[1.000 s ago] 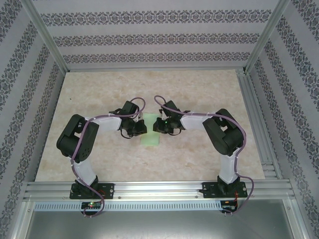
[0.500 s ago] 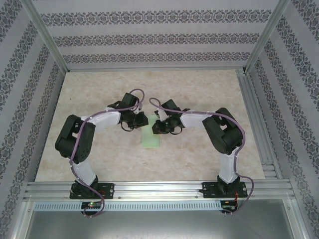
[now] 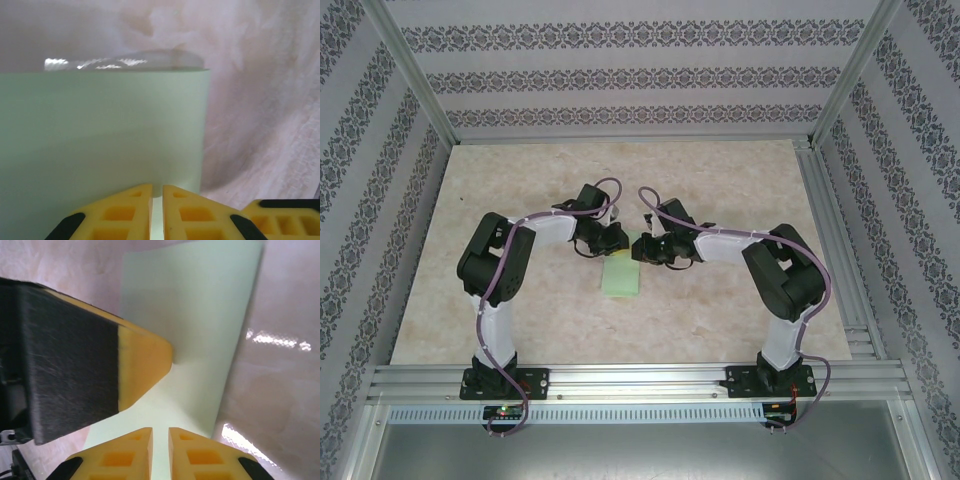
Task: Fold a paper plane with a square sheet of paper (pick it up from the middle)
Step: Fold the square sheet of paper in half at the center of the table.
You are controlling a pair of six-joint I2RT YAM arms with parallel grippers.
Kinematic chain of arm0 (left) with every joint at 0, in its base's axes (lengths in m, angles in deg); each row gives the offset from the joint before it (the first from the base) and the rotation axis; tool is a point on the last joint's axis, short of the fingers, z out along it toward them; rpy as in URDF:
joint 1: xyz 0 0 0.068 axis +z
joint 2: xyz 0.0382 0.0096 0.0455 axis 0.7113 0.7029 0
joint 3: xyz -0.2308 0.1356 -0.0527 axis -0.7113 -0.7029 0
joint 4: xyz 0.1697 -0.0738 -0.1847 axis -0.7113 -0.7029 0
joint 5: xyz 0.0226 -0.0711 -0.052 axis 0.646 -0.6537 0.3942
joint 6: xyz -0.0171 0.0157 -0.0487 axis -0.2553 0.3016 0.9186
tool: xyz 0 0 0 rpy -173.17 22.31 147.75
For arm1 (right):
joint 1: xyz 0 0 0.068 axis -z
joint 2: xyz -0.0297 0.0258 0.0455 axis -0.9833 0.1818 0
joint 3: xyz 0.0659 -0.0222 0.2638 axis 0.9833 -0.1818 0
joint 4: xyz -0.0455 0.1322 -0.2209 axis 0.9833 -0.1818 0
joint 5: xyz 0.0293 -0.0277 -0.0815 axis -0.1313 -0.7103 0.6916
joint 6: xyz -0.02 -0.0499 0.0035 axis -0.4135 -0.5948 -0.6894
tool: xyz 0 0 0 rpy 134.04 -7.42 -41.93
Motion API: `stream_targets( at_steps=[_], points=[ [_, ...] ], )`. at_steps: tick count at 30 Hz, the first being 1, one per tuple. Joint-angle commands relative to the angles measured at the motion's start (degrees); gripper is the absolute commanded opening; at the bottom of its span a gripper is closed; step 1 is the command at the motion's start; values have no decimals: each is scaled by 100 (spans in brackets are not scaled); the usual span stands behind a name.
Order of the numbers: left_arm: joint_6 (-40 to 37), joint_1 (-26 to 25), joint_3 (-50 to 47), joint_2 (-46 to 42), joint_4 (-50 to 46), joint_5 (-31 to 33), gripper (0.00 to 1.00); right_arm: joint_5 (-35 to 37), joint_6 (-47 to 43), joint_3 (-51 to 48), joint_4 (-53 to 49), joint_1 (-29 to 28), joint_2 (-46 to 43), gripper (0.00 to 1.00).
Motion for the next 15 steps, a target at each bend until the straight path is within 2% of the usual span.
stream_targets(
  at_steps=[1,8,15],
  points=[
    [44,-7,199,76,262,-236,14,161,400,5,270,-94,179,16],
    [31,-17,369,207,339,-401,14,201,445,33,134,-67,520,15],
    [-50,-41,680,510,297,-590,14,61,-124,10,-85,-41,646,14]
  ],
)
